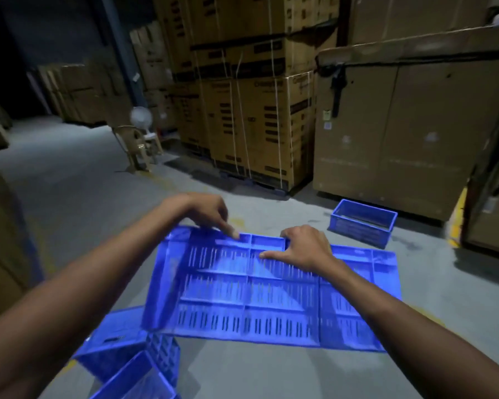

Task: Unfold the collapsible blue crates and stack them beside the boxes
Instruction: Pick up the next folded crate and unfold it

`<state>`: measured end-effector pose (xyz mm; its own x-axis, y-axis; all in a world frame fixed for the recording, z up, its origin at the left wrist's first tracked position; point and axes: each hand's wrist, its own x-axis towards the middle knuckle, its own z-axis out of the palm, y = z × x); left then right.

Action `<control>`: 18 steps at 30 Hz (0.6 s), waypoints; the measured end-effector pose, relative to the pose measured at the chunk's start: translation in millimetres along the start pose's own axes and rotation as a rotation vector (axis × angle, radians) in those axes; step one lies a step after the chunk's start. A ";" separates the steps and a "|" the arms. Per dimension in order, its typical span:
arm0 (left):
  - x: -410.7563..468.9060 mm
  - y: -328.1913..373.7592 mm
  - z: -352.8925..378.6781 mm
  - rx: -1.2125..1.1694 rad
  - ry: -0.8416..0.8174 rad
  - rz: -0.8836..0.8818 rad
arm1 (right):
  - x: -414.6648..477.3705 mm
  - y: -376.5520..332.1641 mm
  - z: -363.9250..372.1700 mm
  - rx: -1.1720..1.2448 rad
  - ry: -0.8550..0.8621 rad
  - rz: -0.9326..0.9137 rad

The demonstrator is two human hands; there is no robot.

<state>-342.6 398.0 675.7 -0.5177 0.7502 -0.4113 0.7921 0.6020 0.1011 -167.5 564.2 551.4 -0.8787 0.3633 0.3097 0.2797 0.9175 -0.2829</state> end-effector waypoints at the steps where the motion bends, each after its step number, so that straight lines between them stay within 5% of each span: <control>1: 16.4 18.3 10.7 0.041 -0.049 0.025 | 5.5 1.8 -2.9 -0.071 -0.005 -0.003; 6: 99.0 72.8 65.3 0.034 0.050 0.246 | 40.8 35.0 -6.7 -0.268 -0.032 -0.029; 12: 207.2 69.2 42.0 -0.067 0.108 0.475 | 103.5 88.2 -0.2 -0.290 -0.073 0.064; 18: 307.6 56.2 -7.2 -0.069 0.099 0.593 | 187.1 156.3 -7.1 -0.054 -0.417 0.226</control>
<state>-459.6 664.5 561.4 -0.0245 0.9833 -0.1806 0.9336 0.0871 0.3475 -285.4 776.7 571.6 -0.8706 0.4693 -0.1478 0.4920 0.8339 -0.2501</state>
